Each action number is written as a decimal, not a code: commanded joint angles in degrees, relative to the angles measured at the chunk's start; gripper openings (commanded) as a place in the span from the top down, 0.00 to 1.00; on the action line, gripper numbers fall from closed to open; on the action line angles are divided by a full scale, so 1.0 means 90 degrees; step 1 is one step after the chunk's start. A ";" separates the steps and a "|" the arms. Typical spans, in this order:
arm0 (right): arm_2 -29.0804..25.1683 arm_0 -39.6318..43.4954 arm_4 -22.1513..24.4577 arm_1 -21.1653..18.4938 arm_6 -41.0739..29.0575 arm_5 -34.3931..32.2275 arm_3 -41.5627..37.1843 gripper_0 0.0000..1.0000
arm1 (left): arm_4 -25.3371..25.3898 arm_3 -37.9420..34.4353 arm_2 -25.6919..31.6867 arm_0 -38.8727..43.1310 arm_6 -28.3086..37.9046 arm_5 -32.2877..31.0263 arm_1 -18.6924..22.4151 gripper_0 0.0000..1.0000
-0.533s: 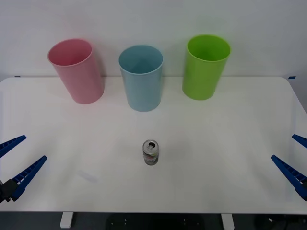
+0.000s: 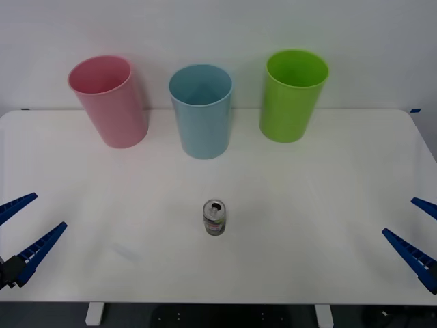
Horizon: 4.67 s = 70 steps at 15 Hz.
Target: Grasp the object on the table and drop it into the matching bin: aluminum can to the light blue bin, PET bottle to the pink bin.
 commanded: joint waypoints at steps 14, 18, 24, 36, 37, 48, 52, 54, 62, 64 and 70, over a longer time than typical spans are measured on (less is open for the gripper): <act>0.2309 -0.0651 -0.0002 -0.0130 0.1912 0.0225 0.1491 0.00 | 0.0000 0.0000 0.0000 0.0000 0.0000 0.0000 0.0000 0.00; 0.3022 -0.0905 -0.0051 -0.0139 0.2087 0.0655 0.1744 0.00 | 0.0000 0.0000 0.0000 0.0000 0.0000 0.0000 0.0000 0.00; 0.3872 -0.1276 -0.0168 0.0115 0.2351 0.1563 0.1754 0.00 | 0.0000 0.0000 0.0000 0.0000 0.0000 0.0000 0.0000 0.00; 0.4897 -0.1921 -0.0012 0.0808 0.3288 0.3282 0.1744 0.00 | 0.0000 0.0000 0.0000 0.0000 0.0000 0.0000 0.0000 0.00; 0.4917 -0.1970 0.0105 0.0915 0.3337 0.3419 0.1744 0.00 | 0.0000 0.0000 0.0000 0.0000 0.0000 0.0000 0.0000 0.00; 0.5464 -0.2731 0.0232 0.1345 0.3699 0.4141 0.2418 0.00 | 0.0000 0.0000 0.0000 0.0000 0.0000 0.0000 0.0000 0.00; 0.5532 -0.3034 0.0310 0.1560 0.3767 0.4356 0.2780 0.00 | 0.0000 0.0000 0.0000 0.0000 0.0000 0.0000 0.0000 0.00; 0.5639 -0.3103 0.0300 0.1560 0.3767 0.4503 0.2780 0.00 | 0.0000 0.0000 0.0000 0.0000 0.0000 0.0000 0.0000 0.00; 0.5766 -0.3181 0.0261 0.1560 0.3728 0.4659 0.2780 0.00 | 0.0000 0.0000 0.0000 0.0000 0.0000 0.0000 0.0000 0.00; 0.5766 -0.3181 0.0261 0.1560 0.3728 0.4717 0.2780 0.80 | 0.0000 0.0000 0.0000 0.0000 0.0000 0.0000 0.0000 0.00; 0.5776 -0.3190 0.0222 0.1570 0.3689 0.4717 0.2780 1.00 | 0.0000 0.0000 0.0000 0.0000 0.0000 0.0000 0.0000 0.00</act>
